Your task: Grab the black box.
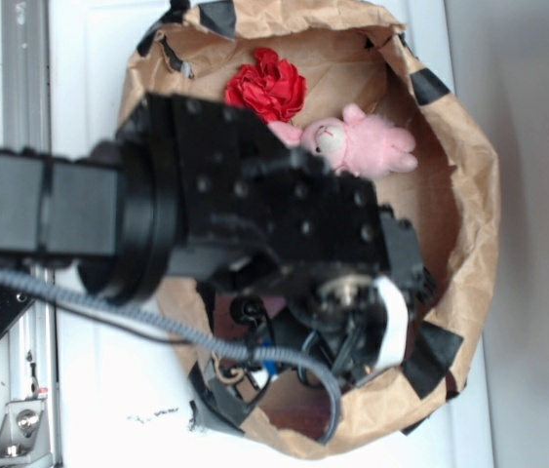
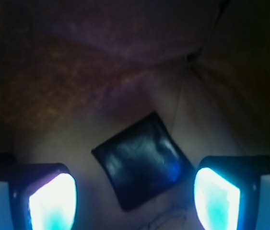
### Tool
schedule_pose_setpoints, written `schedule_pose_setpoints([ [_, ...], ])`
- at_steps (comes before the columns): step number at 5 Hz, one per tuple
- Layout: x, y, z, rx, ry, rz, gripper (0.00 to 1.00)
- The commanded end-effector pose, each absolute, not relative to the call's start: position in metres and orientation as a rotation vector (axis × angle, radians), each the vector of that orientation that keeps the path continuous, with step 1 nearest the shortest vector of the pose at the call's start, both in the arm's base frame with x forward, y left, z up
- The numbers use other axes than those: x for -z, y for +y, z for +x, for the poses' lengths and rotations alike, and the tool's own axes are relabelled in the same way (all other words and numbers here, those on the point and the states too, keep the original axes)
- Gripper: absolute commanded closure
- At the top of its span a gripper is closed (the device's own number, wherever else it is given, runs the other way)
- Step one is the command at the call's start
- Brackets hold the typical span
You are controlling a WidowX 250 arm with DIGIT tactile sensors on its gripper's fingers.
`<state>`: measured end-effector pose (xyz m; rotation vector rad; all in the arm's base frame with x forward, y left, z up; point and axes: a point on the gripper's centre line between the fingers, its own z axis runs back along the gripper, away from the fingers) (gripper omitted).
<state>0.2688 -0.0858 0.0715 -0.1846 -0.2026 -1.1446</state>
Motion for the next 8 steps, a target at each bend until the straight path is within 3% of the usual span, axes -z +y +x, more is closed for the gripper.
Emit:
schedule_pose_setpoints([
  [1,-0.054,-0.092,0.271,1.228,-0.232,-0.162,0.0],
  [5,-0.012,-0.082,0.275,1.234,-0.124,-0.151,0.0],
  [6,-0.014,-0.082,0.277,1.206,-0.139,-0.15,0.05],
  [7,-0.017,-0.079,0.28,1.163,-0.161,-0.141,1.0],
  [8,-0.022,-0.079,0.279,1.16,-0.169,-0.14,1.0],
])
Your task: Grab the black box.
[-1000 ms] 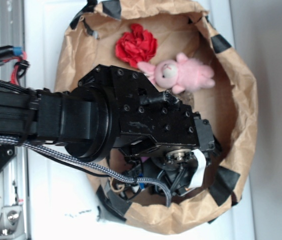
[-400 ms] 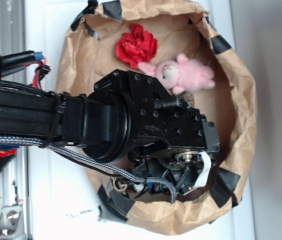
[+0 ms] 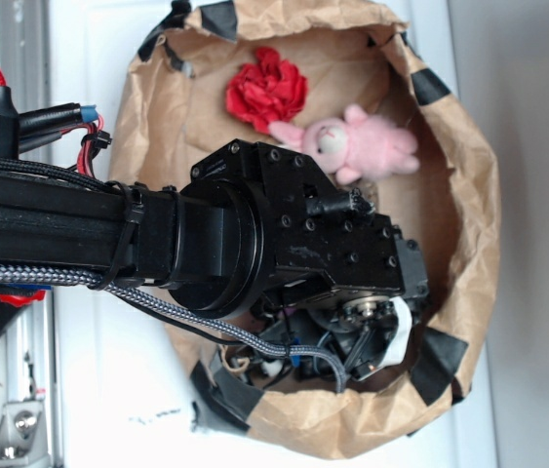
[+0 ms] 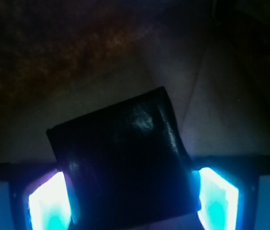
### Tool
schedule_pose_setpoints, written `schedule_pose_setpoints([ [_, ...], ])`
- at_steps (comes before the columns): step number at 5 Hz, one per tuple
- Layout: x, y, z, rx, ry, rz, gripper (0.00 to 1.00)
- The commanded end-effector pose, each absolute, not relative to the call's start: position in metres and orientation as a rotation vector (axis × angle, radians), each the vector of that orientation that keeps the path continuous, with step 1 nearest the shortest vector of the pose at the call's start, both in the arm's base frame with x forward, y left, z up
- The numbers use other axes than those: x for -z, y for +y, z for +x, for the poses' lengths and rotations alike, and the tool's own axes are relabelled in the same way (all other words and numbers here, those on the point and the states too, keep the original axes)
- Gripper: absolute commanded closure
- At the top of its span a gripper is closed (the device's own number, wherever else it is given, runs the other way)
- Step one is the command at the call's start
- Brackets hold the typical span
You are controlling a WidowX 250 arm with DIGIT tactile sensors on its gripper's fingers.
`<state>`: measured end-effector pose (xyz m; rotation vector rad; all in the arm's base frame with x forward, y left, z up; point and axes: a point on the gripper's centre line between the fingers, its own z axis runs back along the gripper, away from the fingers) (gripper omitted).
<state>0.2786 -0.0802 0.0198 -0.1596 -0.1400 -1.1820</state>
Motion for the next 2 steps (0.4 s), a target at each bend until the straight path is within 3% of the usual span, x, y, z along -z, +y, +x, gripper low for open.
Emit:
schedule_pose_setpoints([
  [1,-0.038,-0.075,0.278,1.138,-0.205,-0.139,1.0],
  [2,-0.064,-0.062,0.278,1.082,-0.25,-0.142,1.0],
])
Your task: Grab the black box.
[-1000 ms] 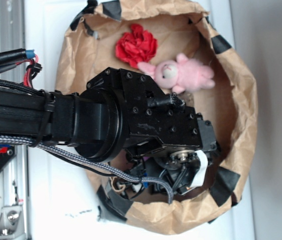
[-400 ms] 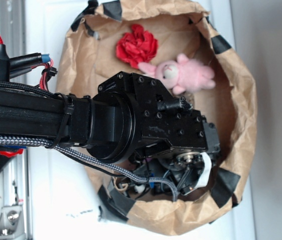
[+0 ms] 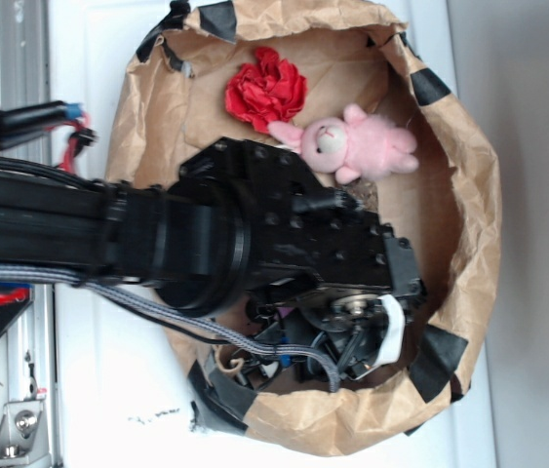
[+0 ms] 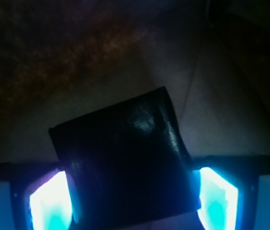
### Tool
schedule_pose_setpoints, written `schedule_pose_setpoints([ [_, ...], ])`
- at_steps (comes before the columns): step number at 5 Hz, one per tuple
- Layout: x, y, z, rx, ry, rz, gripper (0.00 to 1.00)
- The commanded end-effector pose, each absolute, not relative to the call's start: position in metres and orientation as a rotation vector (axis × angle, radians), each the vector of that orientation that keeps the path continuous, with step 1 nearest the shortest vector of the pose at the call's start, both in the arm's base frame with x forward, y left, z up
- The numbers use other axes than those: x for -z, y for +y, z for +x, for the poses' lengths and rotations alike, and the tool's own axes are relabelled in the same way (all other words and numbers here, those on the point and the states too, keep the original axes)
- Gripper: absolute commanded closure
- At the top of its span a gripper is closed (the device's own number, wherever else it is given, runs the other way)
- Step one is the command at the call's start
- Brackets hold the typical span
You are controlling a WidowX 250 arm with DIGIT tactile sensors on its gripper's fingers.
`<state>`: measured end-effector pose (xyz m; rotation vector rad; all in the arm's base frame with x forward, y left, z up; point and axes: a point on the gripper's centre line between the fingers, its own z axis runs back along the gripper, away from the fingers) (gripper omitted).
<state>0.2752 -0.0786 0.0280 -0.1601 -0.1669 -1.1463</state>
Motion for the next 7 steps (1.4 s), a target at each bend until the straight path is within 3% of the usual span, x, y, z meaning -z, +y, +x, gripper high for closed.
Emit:
schedule_pose_setpoints([
  [1,-0.103,-0.033,0.279,0.892,-0.292,-0.075,1.0],
  [2,-0.135,-0.016,0.287,0.808,-0.299,-0.094,1.0],
  [4,-0.155,-0.021,0.283,0.66,-0.278,-0.178,1.0],
  [7,-0.161,-0.012,0.264,0.29,-0.201,0.027,1.0],
])
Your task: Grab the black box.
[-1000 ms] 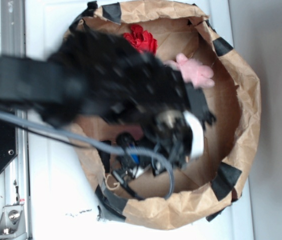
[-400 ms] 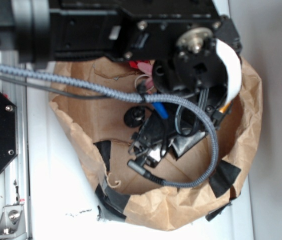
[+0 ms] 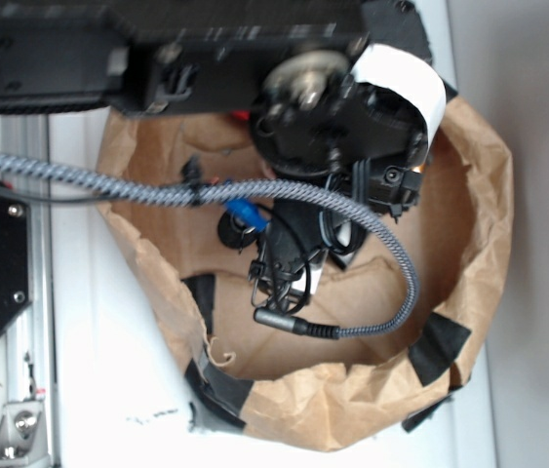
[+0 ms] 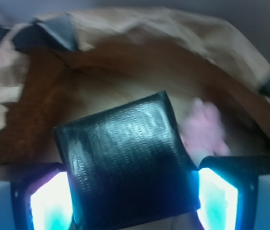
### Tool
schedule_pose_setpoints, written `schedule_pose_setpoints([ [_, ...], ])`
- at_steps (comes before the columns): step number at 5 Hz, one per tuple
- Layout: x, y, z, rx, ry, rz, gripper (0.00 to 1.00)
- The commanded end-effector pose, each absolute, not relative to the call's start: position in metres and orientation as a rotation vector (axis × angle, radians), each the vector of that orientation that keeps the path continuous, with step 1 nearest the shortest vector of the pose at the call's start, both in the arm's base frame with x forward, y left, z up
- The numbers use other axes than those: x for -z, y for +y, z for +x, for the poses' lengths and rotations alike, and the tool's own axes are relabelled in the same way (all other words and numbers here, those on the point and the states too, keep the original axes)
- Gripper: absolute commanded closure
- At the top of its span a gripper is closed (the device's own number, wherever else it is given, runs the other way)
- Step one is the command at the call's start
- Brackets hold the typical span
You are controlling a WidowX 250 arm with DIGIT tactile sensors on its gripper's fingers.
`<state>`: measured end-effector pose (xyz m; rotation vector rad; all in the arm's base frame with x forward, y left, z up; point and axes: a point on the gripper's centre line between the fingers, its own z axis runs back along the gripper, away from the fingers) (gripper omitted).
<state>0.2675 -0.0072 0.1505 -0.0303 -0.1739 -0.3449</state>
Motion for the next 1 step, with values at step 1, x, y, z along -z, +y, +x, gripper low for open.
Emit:
schedule_pose_setpoints([
  [1,-0.1548,-0.0139,0.2605,0.31,-0.193,0.035,1.0],
])
